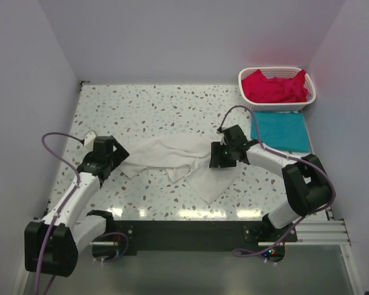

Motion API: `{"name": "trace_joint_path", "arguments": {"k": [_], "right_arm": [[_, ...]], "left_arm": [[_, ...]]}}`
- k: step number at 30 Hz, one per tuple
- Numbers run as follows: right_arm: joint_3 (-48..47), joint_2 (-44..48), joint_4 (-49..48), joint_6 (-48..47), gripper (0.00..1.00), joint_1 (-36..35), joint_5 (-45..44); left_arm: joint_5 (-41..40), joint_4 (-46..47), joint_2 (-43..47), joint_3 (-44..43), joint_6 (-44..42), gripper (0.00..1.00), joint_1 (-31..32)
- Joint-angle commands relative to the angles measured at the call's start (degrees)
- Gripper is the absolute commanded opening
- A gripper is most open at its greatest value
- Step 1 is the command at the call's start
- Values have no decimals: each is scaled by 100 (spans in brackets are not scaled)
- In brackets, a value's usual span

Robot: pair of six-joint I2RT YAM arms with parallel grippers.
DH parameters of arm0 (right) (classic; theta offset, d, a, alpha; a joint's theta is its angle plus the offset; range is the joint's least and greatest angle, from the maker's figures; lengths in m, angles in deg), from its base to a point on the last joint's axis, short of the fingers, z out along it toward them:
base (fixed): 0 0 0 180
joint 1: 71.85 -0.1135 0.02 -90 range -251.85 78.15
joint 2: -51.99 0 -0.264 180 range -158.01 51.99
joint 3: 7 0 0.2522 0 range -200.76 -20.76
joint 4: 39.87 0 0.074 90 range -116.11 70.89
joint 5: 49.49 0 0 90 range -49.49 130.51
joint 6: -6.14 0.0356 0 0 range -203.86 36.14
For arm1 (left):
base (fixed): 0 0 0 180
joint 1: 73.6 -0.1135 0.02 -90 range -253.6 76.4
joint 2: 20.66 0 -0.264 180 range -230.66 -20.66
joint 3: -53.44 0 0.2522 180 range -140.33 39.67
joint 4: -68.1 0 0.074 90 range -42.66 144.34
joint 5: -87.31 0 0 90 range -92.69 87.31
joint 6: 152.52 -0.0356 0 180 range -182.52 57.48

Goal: Fold and stack the t-shirts
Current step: Flatten the tshirt out

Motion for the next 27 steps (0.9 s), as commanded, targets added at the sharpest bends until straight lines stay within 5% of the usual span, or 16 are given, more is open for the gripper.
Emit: {"name": "trace_joint_path", "arguments": {"k": [1,9,27], "right_arm": [[87,13,-400,114,57,-17,182],[210,127,-444,70,57,-17,155],[246,49,-620,0,57,-26,366]], "left_arm": [[-213,26,-353,-165,828,99,-41],[-213,-9,-775,-201,1709,97,-41],[-336,-176,-1672,-877,2210,73,-33]]}}
